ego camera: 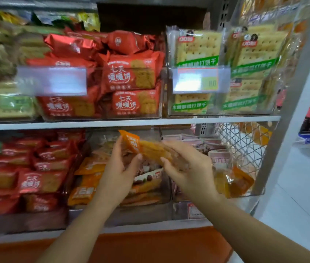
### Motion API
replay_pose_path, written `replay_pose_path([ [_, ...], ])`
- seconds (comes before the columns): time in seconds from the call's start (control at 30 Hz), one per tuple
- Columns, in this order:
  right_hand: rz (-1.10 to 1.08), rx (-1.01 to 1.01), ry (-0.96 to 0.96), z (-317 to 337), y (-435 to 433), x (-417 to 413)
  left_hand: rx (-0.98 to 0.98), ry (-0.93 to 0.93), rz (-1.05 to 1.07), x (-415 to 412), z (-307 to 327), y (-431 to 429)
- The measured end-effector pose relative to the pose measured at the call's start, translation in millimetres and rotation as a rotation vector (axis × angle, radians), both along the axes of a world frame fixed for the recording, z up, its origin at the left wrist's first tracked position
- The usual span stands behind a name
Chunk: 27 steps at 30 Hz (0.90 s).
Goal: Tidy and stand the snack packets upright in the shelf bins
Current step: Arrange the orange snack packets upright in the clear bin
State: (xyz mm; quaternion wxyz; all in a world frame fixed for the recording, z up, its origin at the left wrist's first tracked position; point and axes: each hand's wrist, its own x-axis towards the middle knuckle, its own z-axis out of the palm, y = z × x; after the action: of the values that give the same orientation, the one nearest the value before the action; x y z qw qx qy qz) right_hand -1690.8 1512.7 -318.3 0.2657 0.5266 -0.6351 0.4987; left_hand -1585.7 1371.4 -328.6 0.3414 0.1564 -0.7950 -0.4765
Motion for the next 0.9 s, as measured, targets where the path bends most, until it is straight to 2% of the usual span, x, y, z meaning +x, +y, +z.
replay_pose_path([
  [0.27, 0.112, 0.081, 0.332, 0, -93, -11, -0.143, 0.046, 0.405, 53, -5, -61],
  [0.33, 0.111, 0.200, 0.388, -6, -115, -16, -0.191, 0.011, 0.428, 59, -7, -70],
  [0.43, 0.144, 0.565, 0.259, -18, -150, -23, -0.329, -0.091, 0.417, 64, -9, -82],
  [0.57, 0.225, 0.805, -0.125, -2, -171, -21, -0.385, -0.189, 0.376, 69, -13, -89],
  [0.63, 0.193, 0.977, -0.190, 6, -179, -26, -0.360, -0.195, 0.360, 71, -12, -91],
  [0.7, 0.116, 1.135, -0.167, 6, -187, -32, -0.339, -0.197, 0.348, 71, -13, -95],
  [0.8, 0.112, 1.188, -0.242, 3, -190, -34, -0.318, -0.207, 0.342, 72, -14, -98],
  [0.9, 0.201, 1.075, -0.348, 7, -180, -29, -0.322, -0.242, 0.337, 70, -15, -97],
])
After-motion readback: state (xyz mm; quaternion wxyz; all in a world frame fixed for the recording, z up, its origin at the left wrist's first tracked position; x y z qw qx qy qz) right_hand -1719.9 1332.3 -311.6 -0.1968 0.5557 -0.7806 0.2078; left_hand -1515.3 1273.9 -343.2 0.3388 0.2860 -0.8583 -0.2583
